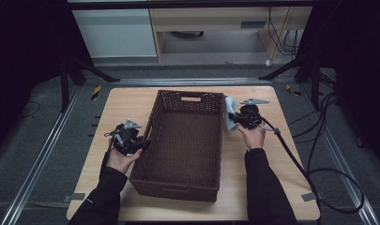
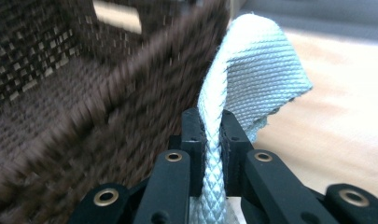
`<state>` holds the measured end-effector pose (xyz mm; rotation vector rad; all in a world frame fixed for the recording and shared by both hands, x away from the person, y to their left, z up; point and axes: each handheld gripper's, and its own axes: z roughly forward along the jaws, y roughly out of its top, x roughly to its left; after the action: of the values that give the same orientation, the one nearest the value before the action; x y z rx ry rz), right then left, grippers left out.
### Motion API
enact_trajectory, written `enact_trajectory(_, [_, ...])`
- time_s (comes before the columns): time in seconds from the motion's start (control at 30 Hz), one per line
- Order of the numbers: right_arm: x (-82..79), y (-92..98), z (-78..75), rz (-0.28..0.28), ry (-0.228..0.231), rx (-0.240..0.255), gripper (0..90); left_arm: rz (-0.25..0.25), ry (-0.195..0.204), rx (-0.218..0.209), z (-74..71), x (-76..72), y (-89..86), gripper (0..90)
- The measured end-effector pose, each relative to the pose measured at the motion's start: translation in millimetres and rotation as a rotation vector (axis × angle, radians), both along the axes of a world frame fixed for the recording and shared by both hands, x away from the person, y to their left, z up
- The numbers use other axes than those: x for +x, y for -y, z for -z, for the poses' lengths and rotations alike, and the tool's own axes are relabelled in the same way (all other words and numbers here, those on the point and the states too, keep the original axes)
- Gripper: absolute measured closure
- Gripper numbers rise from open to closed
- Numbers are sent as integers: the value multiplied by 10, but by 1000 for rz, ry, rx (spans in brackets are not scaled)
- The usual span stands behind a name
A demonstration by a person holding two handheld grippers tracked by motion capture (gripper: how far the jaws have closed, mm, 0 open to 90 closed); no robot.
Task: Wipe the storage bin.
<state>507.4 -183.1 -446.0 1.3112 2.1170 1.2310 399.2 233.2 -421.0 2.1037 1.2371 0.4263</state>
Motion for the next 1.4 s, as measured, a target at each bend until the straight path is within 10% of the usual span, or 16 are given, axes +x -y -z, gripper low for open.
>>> enact_trajectory(0.3, [17,-53,-229,-46,53,-24,838,1,7,23,-9,49,30,692])
enact_trajectory(0.83, [-21,-133,388,-60,-119,-123,838,-17,28,-7,-87,-2,-12,479])
enact_trajectory(1.17, [-196,-11,-153,-64,49,-18,838,12,-8,32,-78,-193,-1,575])
enact_trajectory(1.4, [-253,-95,-99,-105,29,-65,838,4,-20,24,-37,-189,0,683])
